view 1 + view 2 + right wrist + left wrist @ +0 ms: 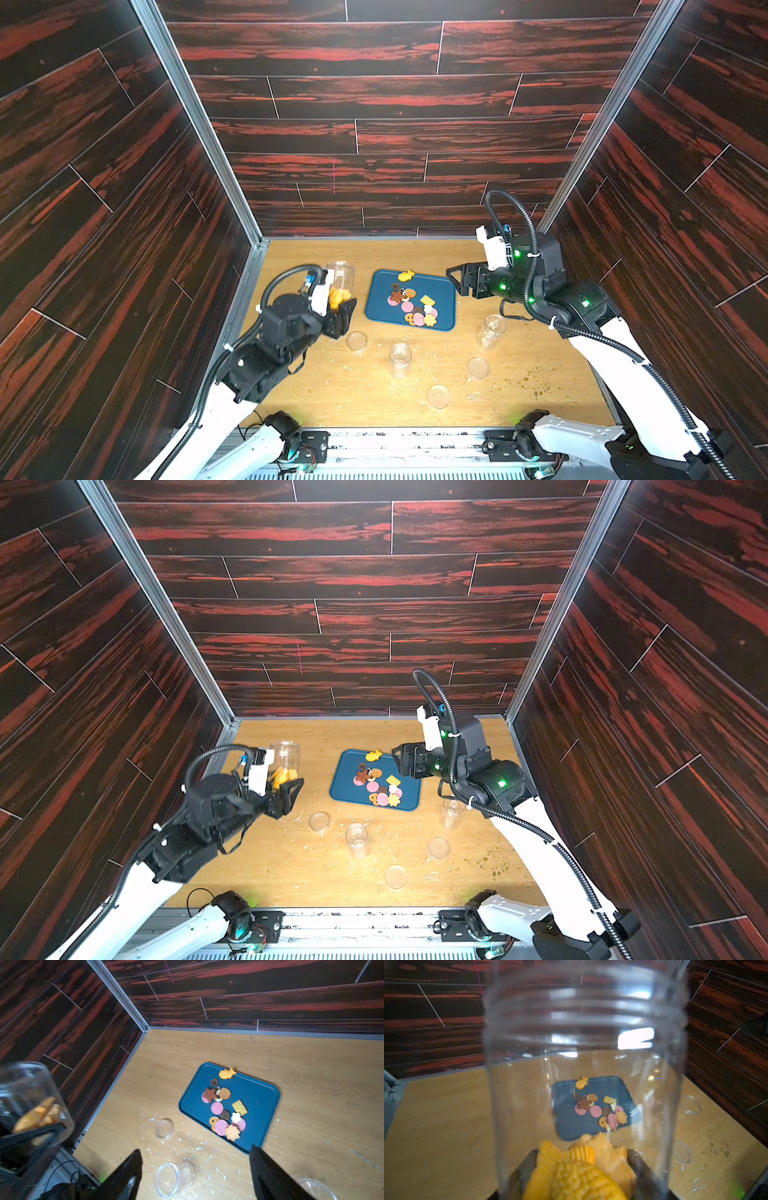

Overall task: Pour the cookies out of the jar
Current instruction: Pour the cookies in the jar onto the tray.

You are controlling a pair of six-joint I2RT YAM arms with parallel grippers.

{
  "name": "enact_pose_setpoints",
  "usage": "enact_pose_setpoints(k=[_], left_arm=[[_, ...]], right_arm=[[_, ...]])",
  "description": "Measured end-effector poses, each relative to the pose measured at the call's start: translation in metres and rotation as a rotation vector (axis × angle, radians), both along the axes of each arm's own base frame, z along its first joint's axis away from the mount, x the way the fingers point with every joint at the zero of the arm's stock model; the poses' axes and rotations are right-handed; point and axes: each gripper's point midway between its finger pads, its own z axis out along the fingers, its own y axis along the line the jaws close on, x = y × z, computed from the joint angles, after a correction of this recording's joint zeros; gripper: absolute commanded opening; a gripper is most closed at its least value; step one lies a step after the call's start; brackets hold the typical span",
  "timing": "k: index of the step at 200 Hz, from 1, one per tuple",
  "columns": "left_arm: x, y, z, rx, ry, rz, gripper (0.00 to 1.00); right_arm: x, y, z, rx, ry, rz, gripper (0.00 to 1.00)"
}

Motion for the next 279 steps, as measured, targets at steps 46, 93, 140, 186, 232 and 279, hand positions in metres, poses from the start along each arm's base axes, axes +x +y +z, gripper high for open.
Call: enact_pose_setpoints(k=[46, 93, 140, 186, 232, 279], left_arm=[[0.007, -0.01, -0.007, 0.09, 0.038, -0.051, 0.56], [0.011, -0.019, -0.026, 0.193, 0.079, -0.116, 0.56], [0.016, -0.023, -0.036, 0.286, 0.06, -0.168, 0.56], [0.031, -0.033, -0.045, 0.359, 0.018, -0.208, 0.56], [0.042, -0.04, -0.055, 0.424, -0.002, -0.245, 0.56], [0.046, -0.04, -0.09, 0.524, 0.031, -0.282, 0.56]], right_arm=[[0.012, -0.02, -0.029, 0.024, 0.095, -0.044, 0.84], [0.016, -0.029, -0.049, 0.155, 0.22, -0.045, 0.84], [0.005, -0.015, -0.05, 0.222, 0.276, 0.037, 0.84], [-0.001, -0.007, -0.06, 0.251, 0.341, 0.086, 0.83], [0.01, 0.005, -0.092, 0.253, 0.483, 0.106, 0.83], [0.013, 0.01, -0.091, 0.266, 0.505, 0.122, 0.83]])
